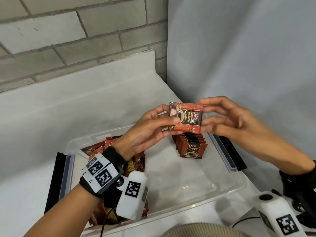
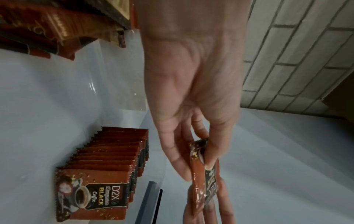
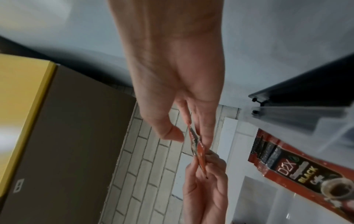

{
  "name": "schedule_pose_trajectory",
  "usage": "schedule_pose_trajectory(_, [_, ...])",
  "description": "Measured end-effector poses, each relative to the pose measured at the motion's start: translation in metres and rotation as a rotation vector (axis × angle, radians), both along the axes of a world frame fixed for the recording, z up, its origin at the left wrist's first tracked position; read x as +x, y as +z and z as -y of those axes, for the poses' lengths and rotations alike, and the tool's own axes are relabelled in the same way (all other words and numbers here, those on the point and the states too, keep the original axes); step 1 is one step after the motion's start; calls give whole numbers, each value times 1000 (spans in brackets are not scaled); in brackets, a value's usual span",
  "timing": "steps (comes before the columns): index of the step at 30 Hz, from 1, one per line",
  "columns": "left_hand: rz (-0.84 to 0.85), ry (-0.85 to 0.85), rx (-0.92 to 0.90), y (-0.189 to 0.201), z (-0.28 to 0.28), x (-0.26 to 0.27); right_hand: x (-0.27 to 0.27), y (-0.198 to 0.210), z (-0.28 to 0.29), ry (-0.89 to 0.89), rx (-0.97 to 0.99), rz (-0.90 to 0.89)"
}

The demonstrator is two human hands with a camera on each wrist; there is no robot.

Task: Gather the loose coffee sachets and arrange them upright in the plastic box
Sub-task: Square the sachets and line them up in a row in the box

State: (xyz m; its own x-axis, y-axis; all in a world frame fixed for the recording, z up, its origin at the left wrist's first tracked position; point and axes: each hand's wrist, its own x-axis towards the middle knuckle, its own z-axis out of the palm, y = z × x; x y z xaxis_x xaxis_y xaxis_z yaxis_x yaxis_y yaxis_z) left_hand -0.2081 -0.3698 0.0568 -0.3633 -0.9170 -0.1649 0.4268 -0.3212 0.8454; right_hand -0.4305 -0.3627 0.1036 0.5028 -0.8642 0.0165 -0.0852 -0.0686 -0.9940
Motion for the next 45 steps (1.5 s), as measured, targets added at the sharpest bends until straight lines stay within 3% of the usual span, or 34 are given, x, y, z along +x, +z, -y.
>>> schedule_pose_trajectory(5, [35,-48,28,0,-3,-4,2,-9,6,-113,59,-43])
schedule_pose_trajectory(10, [47,-141,12,-2,-3,-2,0,-11,12,-154,-82,-120])
schedule_pose_trajectory(16, [328,-118,-113,1,-3,-4,2,-13,11,-78,-177,-186])
schedule_pose_trajectory(21, [500,-176,-129,-5,-2,-5,-1,-14,3,-128,-397,-431])
schedule_pose_trajectory(26, [606,-294,-72,-12,-1,-11,10,-12,-16,157,-474,-625])
schedule_pose_trajectory(31, [687,-279,-29,-16,-2,-16,14,-8,-21,59,-586,-668])
schedule_pose_trajectory(36, [738,-298,-46,-14,-2,-20,21,-24,-30,315,-402,-1029])
schedule_pose_trajectory(38, [822,-305,-92,-11,-3,-21,30,-28,-32,354,-328,-1138])
schedule_pose_trajectory(42, [1006,-393,-211,6,-4,-20,41,-37,-35,477,-438,-1355])
schedule_pose_trajectory(45, [1136,-422,-533,17,-3,-18,45,-43,-36,497,-394,-1385])
